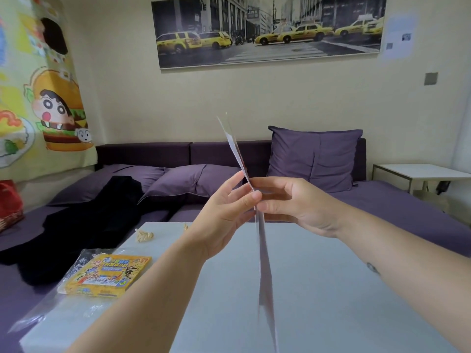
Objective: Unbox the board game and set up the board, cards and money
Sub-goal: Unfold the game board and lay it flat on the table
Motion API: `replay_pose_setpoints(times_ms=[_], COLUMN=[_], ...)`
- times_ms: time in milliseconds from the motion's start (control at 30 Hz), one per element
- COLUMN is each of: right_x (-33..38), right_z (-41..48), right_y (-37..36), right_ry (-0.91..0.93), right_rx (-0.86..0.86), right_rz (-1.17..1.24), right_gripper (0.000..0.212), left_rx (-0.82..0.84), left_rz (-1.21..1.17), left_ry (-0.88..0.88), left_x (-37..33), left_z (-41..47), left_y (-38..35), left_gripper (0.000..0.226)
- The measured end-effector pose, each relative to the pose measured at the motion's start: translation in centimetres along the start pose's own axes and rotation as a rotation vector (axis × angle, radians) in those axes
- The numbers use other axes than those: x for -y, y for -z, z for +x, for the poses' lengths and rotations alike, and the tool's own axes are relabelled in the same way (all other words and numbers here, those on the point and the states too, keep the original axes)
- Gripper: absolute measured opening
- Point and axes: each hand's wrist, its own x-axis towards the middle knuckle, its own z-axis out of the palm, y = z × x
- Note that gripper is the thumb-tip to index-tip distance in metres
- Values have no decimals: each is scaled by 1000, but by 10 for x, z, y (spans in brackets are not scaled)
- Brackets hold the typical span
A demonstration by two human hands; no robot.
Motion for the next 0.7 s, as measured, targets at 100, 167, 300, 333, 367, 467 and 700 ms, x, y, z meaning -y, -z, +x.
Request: replay_pose_setpoints(times_ms=[100, 167, 300, 333, 367, 467, 700], right_x=[3, 4, -1, -3, -4, -8, -28], right_z=[2, 5, 9, 10, 10, 9, 11], right_y=[0, -1, -4, -3, -1, 11, 38], right_ry=[-19, -18, 2, 16, 33, 5, -154], right_rx=[20, 7, -157, -230, -294, -423, -802], right_rz=[-3, -18, -245, -386, -512, -707, -469], right_gripper=[39, 39, 44, 42, 40, 38, 46], left_rx=[0, -3, -97, -158, -226, -414, -537], left_rz=[53, 42, -13, -39, -48, 113, 923], left_ry=[33, 44, 84, 95, 101, 144, 356], left_x=[-2, -3, 2, 6, 11, 36, 66], left_z=[-1, 0, 0, 0, -1, 0, -10], left_y=[-1, -1, -3, -3, -1, 21, 45], left_gripper=[47, 34, 34, 38, 39, 38, 85])
